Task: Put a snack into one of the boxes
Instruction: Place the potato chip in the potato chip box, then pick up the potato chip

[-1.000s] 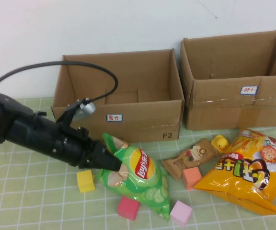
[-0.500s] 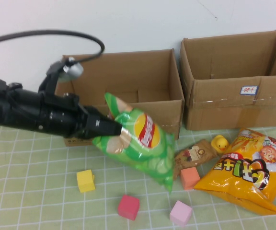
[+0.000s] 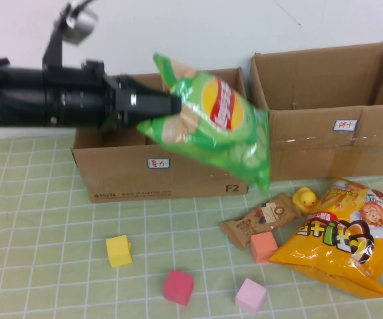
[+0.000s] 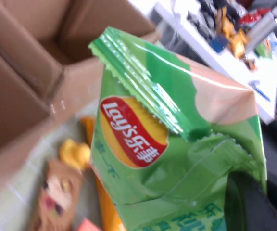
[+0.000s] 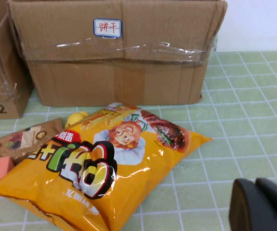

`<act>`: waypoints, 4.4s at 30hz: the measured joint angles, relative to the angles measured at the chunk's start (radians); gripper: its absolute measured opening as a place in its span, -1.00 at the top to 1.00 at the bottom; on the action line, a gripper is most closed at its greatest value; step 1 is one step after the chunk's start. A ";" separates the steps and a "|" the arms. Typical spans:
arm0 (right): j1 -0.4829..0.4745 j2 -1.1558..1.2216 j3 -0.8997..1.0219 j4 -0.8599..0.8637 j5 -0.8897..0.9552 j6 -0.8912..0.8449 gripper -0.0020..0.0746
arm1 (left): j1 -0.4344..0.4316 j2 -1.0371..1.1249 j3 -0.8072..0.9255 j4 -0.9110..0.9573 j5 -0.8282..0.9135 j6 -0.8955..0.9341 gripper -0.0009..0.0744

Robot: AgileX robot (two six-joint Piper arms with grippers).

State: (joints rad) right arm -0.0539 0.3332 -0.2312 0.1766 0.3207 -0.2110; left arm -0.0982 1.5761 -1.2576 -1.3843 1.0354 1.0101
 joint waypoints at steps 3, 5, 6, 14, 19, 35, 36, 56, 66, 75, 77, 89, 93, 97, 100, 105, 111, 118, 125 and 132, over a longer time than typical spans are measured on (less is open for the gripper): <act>0.000 0.000 0.000 0.000 0.000 0.000 0.95 | 0.000 0.000 -0.014 -0.048 -0.066 0.039 0.97; 0.000 0.000 0.000 0.000 0.000 0.000 0.95 | 0.000 0.000 -0.016 -0.089 -0.136 0.063 0.97; 0.000 0.000 0.000 0.000 0.000 0.000 0.95 | 0.000 0.000 -0.016 -0.109 -0.179 0.075 0.97; 0.000 0.000 0.000 0.000 0.000 0.000 0.95 | 0.000 0.009 -0.018 -0.197 -0.432 0.100 0.97; 0.000 0.000 0.000 0.000 0.000 0.000 0.95 | 0.000 0.044 -0.018 -0.213 -0.469 0.115 0.97; 0.000 0.000 0.000 0.000 0.000 0.000 0.95 | 0.000 0.082 -0.018 -0.301 -0.557 0.302 0.98; 0.000 0.000 0.000 0.000 0.000 0.000 0.95 | 0.000 0.082 -0.018 -0.303 -0.573 0.333 0.98; 0.000 0.000 0.000 0.000 0.000 0.000 0.95 | -0.002 0.119 -0.018 -0.319 -0.538 0.442 0.02; 0.000 0.000 0.000 0.000 -0.001 0.000 0.95 | -0.002 -0.004 -0.018 0.073 -0.506 0.393 0.95; 0.000 0.000 0.000 0.000 -0.001 0.000 0.95 | 0.034 -0.062 -0.016 0.830 -0.327 -0.245 0.98; 0.000 0.000 0.000 0.000 -0.001 0.000 0.95 | 0.040 -0.066 0.005 0.907 -0.265 -0.307 0.98; 0.000 0.000 0.000 0.000 -0.001 0.000 0.95 | -0.008 -0.086 0.335 0.476 -0.233 -0.108 0.98; 0.000 0.000 0.000 0.000 -0.001 0.000 0.95 | -0.057 -0.086 0.478 0.218 -0.224 0.073 0.98; 0.000 0.000 0.000 0.007 -0.001 0.000 0.95 | -0.139 -0.086 0.611 -0.058 -0.156 0.281 0.98; 0.000 0.000 0.000 0.016 0.007 0.000 0.95 | -0.202 -0.091 0.664 -0.170 -0.145 0.374 0.98; 0.002 0.000 0.000 0.026 0.028 0.000 0.95 | -0.314 -0.096 0.682 -0.229 -0.210 0.460 0.98; 0.051 0.030 -0.021 0.030 0.121 0.000 0.95 | -0.442 -0.096 0.678 -0.272 -0.460 0.476 0.98; 0.076 0.213 -0.047 0.082 0.189 0.000 0.95 | -0.494 -0.096 0.550 -0.271 -0.531 0.434 0.98; 0.079 0.379 -0.067 0.259 0.169 -0.145 0.95 | -0.500 -0.113 0.462 0.112 -0.598 0.204 0.98; 0.079 0.571 -0.139 0.420 0.156 -0.328 0.38 | -0.447 -0.218 0.450 0.774 -0.524 -0.329 0.98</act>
State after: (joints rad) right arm 0.0248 0.9040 -0.3700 0.5965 0.4770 -0.5392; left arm -0.5456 1.3576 -0.8076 -0.6099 0.5109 0.6811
